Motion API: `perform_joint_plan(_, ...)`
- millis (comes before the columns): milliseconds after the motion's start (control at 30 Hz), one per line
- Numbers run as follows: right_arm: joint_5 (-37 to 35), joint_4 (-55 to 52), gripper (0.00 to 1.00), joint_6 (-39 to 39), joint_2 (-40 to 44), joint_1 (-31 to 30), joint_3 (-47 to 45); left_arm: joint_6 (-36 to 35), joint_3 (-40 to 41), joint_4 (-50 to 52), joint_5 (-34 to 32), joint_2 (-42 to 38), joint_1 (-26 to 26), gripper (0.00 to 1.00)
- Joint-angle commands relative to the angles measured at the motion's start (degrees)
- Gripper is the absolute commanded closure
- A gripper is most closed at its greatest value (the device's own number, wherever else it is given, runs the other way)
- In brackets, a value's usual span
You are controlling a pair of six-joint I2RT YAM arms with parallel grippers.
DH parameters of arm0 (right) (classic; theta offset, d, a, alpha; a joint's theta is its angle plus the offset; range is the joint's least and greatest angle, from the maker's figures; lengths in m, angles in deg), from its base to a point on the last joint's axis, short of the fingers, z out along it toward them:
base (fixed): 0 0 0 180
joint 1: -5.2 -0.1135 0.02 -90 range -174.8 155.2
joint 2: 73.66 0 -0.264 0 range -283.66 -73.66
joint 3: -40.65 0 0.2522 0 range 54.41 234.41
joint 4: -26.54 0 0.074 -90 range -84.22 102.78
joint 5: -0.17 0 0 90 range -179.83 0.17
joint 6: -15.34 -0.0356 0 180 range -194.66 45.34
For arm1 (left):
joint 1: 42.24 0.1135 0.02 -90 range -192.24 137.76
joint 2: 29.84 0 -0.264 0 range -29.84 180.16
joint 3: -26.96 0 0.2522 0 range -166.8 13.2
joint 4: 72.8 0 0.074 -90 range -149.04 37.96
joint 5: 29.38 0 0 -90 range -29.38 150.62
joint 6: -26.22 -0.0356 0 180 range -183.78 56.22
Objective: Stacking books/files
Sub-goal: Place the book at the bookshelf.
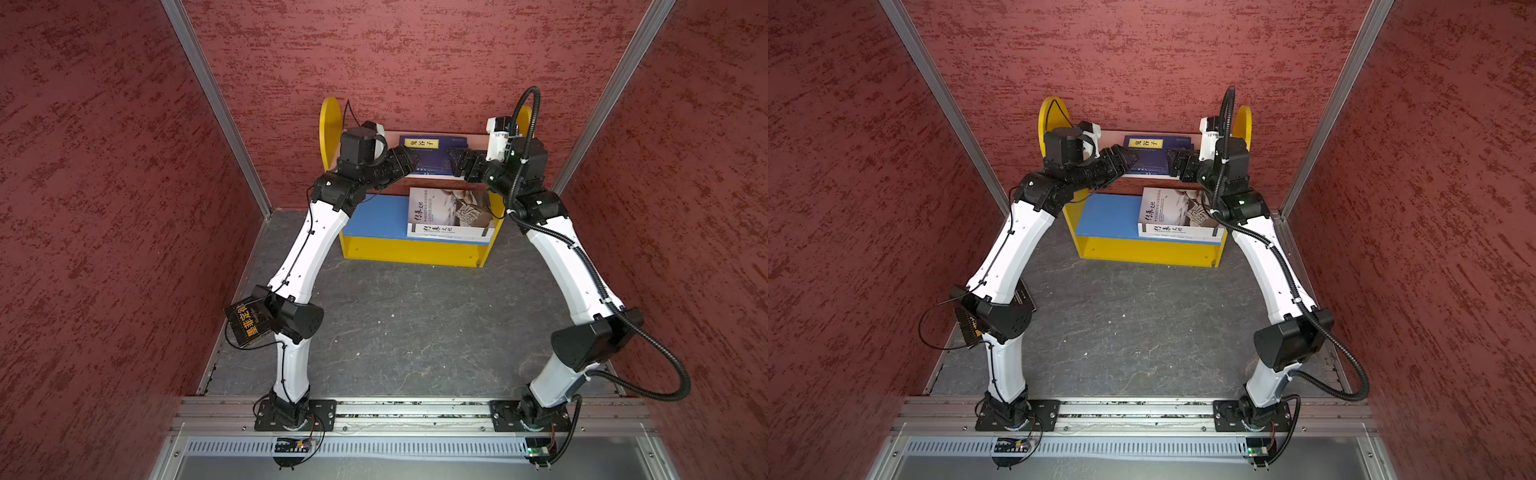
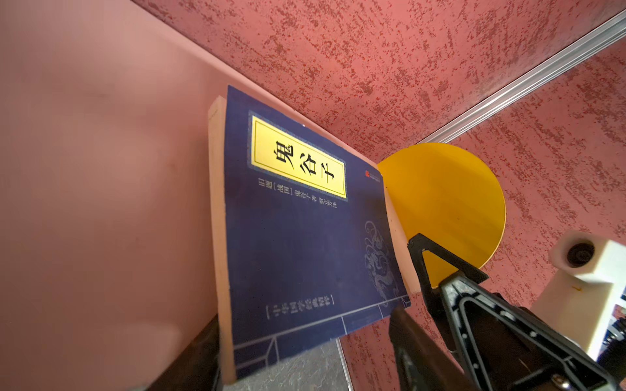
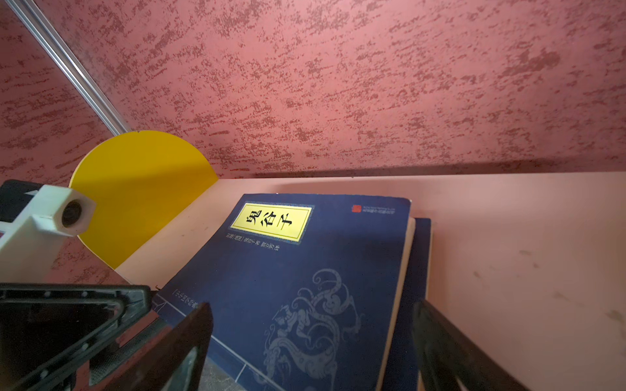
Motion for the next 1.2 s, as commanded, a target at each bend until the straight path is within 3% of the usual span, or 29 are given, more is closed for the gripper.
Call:
perform_joint_plan(0,-0.30,-3.39,0.06,1.57,-0.07,0.06,1.51,-4.81,-1.27,5.68,-3.48,-1.08,-0.33,0.22)
perform_joint_plan(300,-0.33,-6.05,0.04,2.82,-0.01,0.59,2.91,-8.68,-1.29,7.34,-3.84,-2.41,0.89,0.16)
perform_joint_plan(1167,12.62,-6.27,0.09,-2.57,-0.50,0.58,3.23,-5.44,-1.34,0.13,4.59,-0.38,0.31,0.16)
